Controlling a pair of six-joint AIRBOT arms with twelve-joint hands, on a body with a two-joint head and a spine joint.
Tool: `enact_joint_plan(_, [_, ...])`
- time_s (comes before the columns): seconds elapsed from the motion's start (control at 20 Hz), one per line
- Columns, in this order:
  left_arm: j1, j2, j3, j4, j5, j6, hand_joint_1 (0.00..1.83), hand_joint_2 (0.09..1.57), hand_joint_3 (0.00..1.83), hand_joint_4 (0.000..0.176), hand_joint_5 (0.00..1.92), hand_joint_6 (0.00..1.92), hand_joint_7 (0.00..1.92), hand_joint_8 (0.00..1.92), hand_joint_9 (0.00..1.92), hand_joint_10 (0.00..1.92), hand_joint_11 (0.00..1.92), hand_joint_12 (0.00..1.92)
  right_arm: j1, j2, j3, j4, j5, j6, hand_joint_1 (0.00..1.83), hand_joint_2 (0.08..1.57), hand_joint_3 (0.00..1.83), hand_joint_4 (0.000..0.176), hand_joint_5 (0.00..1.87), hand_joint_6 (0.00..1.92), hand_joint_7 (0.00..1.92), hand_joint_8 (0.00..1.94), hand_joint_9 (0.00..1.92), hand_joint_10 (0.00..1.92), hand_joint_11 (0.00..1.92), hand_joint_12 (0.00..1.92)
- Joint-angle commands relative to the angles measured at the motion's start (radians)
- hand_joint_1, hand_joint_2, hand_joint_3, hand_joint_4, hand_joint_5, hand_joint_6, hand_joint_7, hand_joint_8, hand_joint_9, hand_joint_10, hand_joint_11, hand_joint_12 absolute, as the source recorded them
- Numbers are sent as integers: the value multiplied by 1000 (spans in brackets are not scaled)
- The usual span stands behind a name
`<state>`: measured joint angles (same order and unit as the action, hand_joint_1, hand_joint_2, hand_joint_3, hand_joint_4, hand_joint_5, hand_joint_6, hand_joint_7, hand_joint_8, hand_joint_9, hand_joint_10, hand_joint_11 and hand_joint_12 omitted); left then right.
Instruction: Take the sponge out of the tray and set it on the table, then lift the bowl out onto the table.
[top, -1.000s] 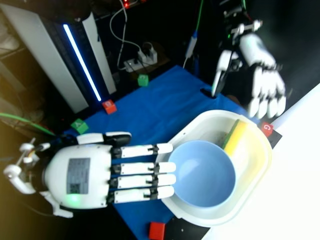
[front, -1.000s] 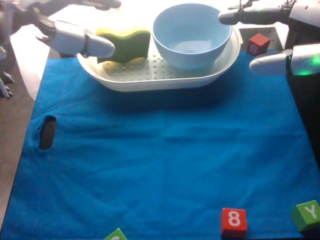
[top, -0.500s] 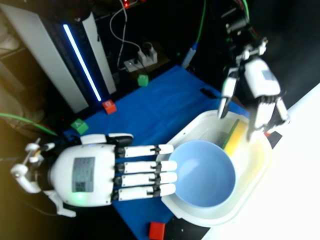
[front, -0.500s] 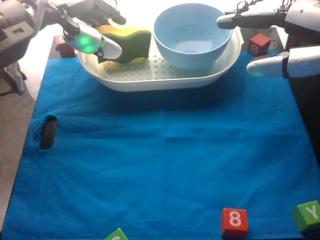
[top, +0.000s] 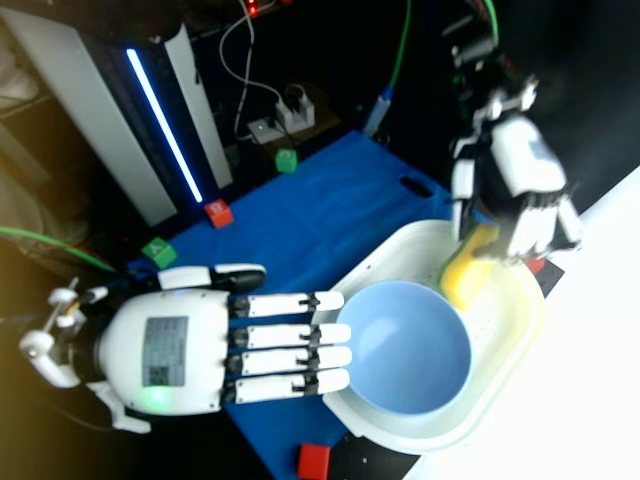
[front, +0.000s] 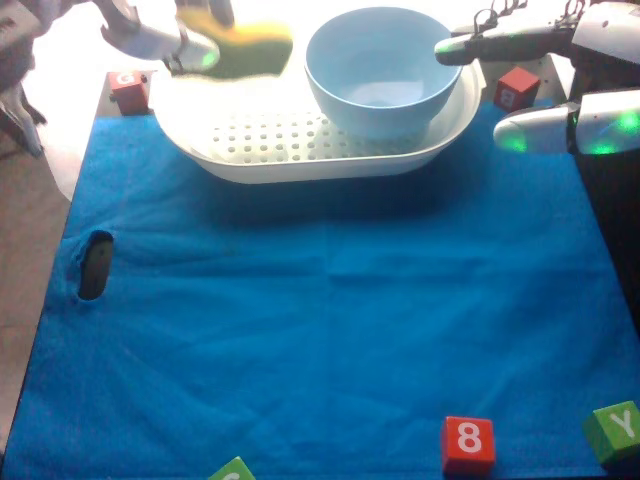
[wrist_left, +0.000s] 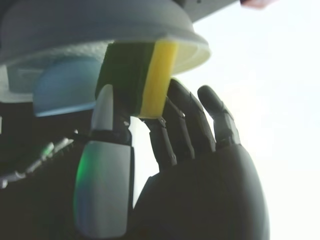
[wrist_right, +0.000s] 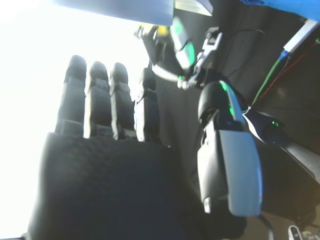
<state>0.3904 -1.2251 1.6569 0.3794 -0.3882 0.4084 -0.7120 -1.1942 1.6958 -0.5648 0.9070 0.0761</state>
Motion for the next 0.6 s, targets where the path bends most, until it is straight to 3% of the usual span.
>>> enact_joint_plan(0.0, [-17,20,-20,-8,-150,-2,1197,1180,0,0,885,1006,836,1375,450,1355,0,1793,8,1,3,67,93,13,513,1242,0,75,379,0,255,0,213,1,124,219])
enact_joint_plan(0.05, [-20,52,-55,-3,-186,-2,1199,1164,0,0,916,983,866,1298,470,1306,0,1804,8,1,3,67,93,18,518,1247,2,81,378,0,253,0,216,2,134,219])
enact_joint_plan(0.1, [-20,88,-93,-1,-232,-1,1203,1148,0,5,927,985,908,1208,541,1178,0,1747,8,2,1,67,93,20,556,1253,3,69,385,2,258,1,219,2,140,216])
enact_joint_plan(0.2, [0,162,-184,6,-322,-1,1201,1152,0,15,919,1019,894,1204,626,1065,142,1643,8,7,-7,67,94,20,561,1251,1,80,386,2,256,0,212,0,131,204])
enact_joint_plan(0.25, [23,203,-233,14,-371,-2,1326,1157,0,0,916,1067,879,1204,732,1239,404,1396,8,13,-14,68,94,20,588,1244,0,77,391,3,271,5,210,0,104,186])
enact_joint_plan(0.3, [61,250,-288,16,-428,-3,1349,1166,2,0,827,1173,906,1194,756,1278,481,1321,8,18,-20,68,94,20,599,1253,2,57,404,7,283,8,220,4,121,190])
enact_joint_plan(0.35, [118,298,-345,13,-487,-7,1354,1168,3,0,808,1194,911,1193,760,1286,497,1306,8,21,-25,68,95,20,604,1256,2,53,408,7,286,7,222,4,125,188])
enact_joint_plan(0.4, [186,347,-404,-2,-556,-20,1364,1149,0,0,848,1138,932,1091,822,1281,555,1349,8,23,-29,68,95,20,583,1261,3,64,405,4,293,7,236,7,155,195])
enact_joint_plan(0.45, [232,372,-436,-13,-592,-30,1373,1105,0,0,892,1057,1038,917,958,1129,626,1304,8,25,-31,69,95,20,591,1264,3,74,405,2,294,5,248,8,181,202])
enact_joint_plan(0.5, [301,404,-479,-35,-643,-33,1257,1119,0,0,884,1092,1049,937,960,944,708,1250,8,25,-31,71,95,20,612,1264,1,84,410,3,301,5,263,11,202,211])
enact_joint_plan(0.55, [356,419,-508,-63,-687,-33,1250,1100,0,0,929,995,1093,913,1011,936,821,1290,8,28,-34,74,95,20,640,1268,2,82,412,3,298,2,262,7,201,213])
